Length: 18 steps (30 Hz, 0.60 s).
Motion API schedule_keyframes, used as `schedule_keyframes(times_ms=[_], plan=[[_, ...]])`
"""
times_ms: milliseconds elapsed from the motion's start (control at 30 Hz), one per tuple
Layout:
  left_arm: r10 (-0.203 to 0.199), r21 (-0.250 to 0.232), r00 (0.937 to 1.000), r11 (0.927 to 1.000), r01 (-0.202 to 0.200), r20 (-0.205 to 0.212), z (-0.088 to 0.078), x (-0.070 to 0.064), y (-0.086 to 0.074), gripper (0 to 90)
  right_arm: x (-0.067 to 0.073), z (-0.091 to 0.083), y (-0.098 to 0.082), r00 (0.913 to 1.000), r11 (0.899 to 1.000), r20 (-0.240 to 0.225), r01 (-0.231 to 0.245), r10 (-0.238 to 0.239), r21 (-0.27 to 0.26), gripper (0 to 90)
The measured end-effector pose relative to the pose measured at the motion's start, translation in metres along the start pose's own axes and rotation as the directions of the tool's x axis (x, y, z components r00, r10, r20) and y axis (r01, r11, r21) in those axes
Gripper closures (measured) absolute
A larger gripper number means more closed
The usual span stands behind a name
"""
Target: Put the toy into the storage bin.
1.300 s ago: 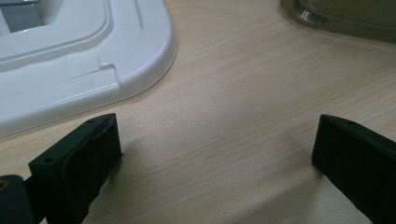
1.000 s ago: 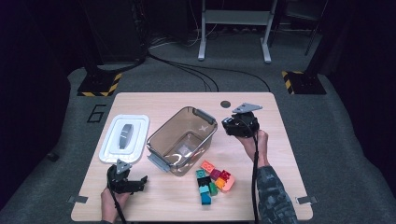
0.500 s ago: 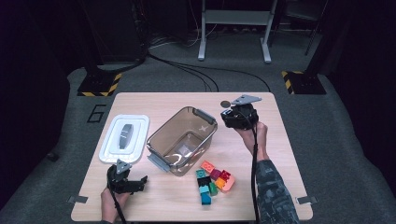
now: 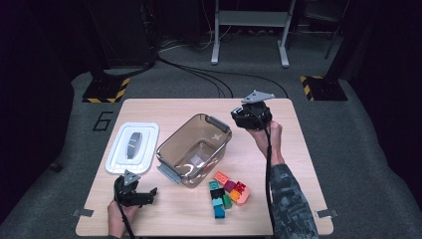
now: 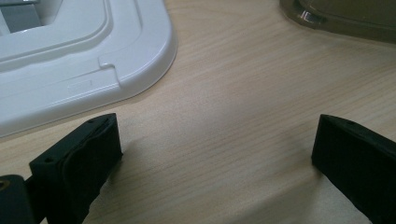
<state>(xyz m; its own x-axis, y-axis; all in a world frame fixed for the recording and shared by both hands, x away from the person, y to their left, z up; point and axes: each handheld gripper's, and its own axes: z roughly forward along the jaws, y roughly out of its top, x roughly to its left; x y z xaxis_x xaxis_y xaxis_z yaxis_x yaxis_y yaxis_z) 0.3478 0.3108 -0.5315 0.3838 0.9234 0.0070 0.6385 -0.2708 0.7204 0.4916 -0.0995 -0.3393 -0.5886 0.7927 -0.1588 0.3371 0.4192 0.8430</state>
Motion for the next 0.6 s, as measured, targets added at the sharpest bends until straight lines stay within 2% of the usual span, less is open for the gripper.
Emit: schedule_keyframes(times_ms=[333,600], plan=[[0.000,0.000,1.0000,1.0000,0.000,0.000,0.000,0.000,0.000,1.3,0.009,0.001,0.015,0.9997,1.000,-0.020,0.015,-0.016,-0.026,48.0],[0.000,0.000,1.0000,1.0000,0.000,0.000,0.000,0.000,0.000,1.3,0.023,0.010,0.020,0.9975,0.999,-0.065,0.026,-0.027,-0.023,48.0]])
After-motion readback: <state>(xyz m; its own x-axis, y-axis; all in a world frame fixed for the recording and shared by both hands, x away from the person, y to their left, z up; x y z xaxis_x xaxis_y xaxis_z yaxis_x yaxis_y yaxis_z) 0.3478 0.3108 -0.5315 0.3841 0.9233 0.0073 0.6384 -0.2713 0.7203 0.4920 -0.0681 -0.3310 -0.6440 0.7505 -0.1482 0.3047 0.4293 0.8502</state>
